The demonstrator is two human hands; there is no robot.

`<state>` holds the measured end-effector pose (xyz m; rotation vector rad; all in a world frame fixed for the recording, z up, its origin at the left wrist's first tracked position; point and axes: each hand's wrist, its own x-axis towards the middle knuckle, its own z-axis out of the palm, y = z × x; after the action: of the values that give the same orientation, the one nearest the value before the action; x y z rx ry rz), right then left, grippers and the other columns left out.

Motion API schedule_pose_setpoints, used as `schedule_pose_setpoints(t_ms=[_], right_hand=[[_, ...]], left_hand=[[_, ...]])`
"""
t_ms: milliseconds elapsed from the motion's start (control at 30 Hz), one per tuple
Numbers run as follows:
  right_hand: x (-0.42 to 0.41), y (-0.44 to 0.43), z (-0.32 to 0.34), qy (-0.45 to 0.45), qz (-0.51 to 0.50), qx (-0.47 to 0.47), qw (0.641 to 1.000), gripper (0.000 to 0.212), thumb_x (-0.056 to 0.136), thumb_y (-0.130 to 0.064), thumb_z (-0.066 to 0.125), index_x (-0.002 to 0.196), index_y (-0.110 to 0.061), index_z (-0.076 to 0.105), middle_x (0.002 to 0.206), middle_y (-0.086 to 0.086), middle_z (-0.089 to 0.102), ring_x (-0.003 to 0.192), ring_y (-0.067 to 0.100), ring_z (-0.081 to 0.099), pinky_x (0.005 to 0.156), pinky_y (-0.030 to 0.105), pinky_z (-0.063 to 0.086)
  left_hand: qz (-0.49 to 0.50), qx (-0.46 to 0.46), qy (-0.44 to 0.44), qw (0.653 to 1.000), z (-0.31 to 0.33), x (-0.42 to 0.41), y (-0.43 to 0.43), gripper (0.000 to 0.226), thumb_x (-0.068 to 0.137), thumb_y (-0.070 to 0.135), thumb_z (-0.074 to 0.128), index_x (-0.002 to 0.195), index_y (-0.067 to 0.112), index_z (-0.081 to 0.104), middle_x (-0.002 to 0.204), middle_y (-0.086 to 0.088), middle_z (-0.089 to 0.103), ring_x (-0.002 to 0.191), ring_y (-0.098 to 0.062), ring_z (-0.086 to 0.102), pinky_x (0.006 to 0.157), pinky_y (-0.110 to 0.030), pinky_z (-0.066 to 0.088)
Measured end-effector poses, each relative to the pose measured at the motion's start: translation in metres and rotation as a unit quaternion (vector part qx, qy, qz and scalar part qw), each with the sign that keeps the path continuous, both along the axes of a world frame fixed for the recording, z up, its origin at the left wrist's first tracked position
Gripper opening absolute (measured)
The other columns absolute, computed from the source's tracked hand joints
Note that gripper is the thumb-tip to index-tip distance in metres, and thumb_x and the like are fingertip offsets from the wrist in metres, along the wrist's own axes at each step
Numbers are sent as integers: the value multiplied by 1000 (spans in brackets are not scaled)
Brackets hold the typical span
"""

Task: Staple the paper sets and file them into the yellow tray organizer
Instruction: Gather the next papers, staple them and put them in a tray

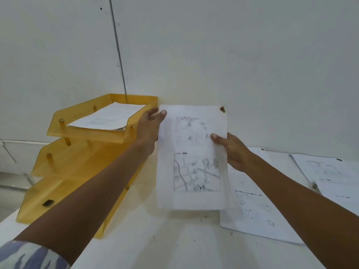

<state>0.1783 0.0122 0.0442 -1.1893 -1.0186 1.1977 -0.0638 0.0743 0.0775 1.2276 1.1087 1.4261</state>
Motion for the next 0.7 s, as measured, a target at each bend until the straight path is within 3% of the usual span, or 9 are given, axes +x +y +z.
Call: schedule_pose_setpoints(t_ms=[67,133,233,300,400,533,633,700], right_hand=[[-1,3,13,23,-30,24,999,29,93,-25,66,121,-19,64,121,4,71,115,29,64,99,50,50],[-2,3,25,36,-44,38,998,31,93,-22,66,124,-17,65,120,4,72,114,28,66,98,48,52],[-4,-1,34,58,-15,26,998,37,93,-24,66,128,-13,63,123,7,71,113,29,68,97,49,54],[-8,-8,36,49,45,-5,998,37,94,-25,64,129,-11,62,122,10,71,112,29,69,95,48,56],[-21,-12,39,10,91,-20,996,33,96,-16,60,129,-10,62,122,9,72,113,28,68,98,46,54],[-58,0,59,78,76,6,994,31,98,-6,55,129,-8,61,121,10,71,112,31,68,88,42,56],[-96,11,74,80,69,12,994,33,98,-5,53,130,-8,60,122,11,71,114,34,66,95,47,53],[-124,16,79,82,81,1,993,33,98,-6,55,130,-7,60,120,12,71,111,33,67,94,48,54]], left_hand=[[-105,-62,35,992,2,-8,2,65,89,48,73,143,17,55,138,0,64,127,-26,60,108,-53,48],[-187,-72,63,978,1,-10,-2,48,96,30,69,140,12,58,130,-5,71,119,-29,68,105,-57,51],[-161,3,130,978,9,-13,-7,37,102,21,60,139,17,58,127,-3,72,113,-28,71,99,-55,56],[-141,27,121,982,22,-21,-7,34,103,22,59,137,18,60,125,-2,73,112,-28,71,98,-55,56],[-125,20,105,986,47,-38,-5,32,103,19,59,134,14,62,124,-5,73,110,-29,71,99,-55,55],[-147,-28,130,980,73,-75,-10,31,100,22,63,128,7,63,123,-9,74,106,-28,74,91,-46,60],[-193,-35,165,967,79,-114,-16,25,101,16,61,125,10,65,119,-6,76,106,-25,75,82,-38,63],[-164,-6,182,969,82,-145,-18,24,101,13,59,125,13,65,115,-2,78,104,-23,75,80,-36,63]])
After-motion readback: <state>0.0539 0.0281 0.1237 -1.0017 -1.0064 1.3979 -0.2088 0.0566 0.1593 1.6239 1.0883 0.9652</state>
